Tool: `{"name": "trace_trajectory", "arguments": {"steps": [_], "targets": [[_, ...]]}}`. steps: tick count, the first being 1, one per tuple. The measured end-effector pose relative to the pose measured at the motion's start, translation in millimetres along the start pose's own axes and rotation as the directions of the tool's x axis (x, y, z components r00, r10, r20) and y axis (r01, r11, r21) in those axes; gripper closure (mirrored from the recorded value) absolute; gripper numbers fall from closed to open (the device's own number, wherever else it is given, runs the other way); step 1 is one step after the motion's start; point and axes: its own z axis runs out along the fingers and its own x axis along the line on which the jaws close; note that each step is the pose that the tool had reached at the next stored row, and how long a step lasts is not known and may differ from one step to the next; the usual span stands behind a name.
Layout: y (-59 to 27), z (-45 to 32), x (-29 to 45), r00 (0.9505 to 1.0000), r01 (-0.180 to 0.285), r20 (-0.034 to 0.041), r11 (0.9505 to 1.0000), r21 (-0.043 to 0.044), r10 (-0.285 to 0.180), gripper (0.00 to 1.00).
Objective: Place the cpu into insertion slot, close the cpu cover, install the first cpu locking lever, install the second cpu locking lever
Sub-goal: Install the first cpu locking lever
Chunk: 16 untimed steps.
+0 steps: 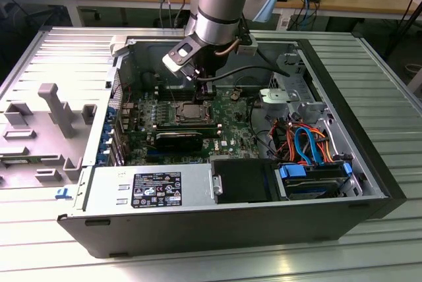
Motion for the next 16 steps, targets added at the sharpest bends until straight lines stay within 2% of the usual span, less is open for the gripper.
{"name": "trace_trajectory", "arguments": {"steps": [4,9,16], "targets": [[0.0,0.0,0.0,1.0000,0.006,0.0007,1.0000,0.0002,-0.006,0.89],[0.0,0.0,0.0,0.9984,0.057,0.0074,0.9984,0.0026,-0.057,0.89],[0.0,0.0,0.0,0.9953,0.096,0.0124,0.9954,0.0046,-0.096,0.89]]}}
